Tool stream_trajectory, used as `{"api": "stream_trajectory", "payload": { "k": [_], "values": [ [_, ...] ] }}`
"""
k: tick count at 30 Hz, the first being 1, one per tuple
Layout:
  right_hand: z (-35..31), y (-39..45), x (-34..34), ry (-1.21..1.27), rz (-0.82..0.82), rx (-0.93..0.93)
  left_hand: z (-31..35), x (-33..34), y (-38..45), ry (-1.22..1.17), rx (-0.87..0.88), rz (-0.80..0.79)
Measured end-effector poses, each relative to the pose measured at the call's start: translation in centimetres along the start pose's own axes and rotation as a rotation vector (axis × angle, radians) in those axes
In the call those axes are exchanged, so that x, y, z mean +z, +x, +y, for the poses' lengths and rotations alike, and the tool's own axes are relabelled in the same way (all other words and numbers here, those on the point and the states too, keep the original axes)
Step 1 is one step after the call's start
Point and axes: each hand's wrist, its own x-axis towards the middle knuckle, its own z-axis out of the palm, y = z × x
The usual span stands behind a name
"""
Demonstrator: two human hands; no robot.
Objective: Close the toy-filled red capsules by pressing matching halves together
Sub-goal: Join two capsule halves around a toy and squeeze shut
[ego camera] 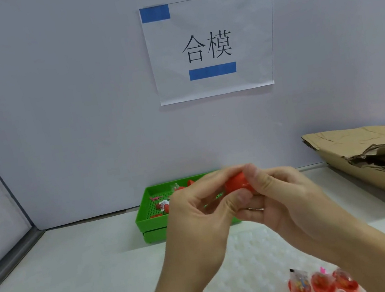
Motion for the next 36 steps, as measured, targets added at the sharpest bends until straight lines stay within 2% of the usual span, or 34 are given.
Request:
{"api": "stream_trajectory", "payload": {
  "k": [4, 9, 15, 18, 21, 24, 28, 36],
  "values": [
    [0.3, 0.0, 0.1, -0.037, 0.002, -0.045, -0.2, 0.3, -0.1, 0.089, 0.088, 0.059],
    [-0.1, -0.1, 0.1, -0.113, -0.008, -0.081, 0.1, 0.6, -0.3, 0.101, 0.094, 0.097],
    [-0.2, 0.1, 0.2, 0.049, -0.053, 0.020, 0.6, 0.9, -0.4, -0.073, 0.049, 0.083],
    [-0.3, 0.1, 0.4, 0.066, -0.082, 0.010, 0.5, 0.9, -0.4, -0.103, 0.022, 0.068],
    [-0.4, 0.1, 0.2, 0.052, -0.018, -0.015, 0.3, 0.8, -0.4, -0.075, 0.003, 0.004],
    [-0.4, 0.2, 0.0, -0.021, 0.036, -0.029, 0.0, 0.9, -0.5, -0.161, -0.076, -0.054],
    [0.3, 0.2, 0.2, -0.125, 0.073, -0.063, 0.2, 1.3, -0.4, -0.155, -0.060, 0.002],
    [0.3, 0.1, 0.4, -0.154, 0.092, -0.080, 0.4, 1.0, -0.3, -0.158, -0.019, -0.043]
  ]
}}
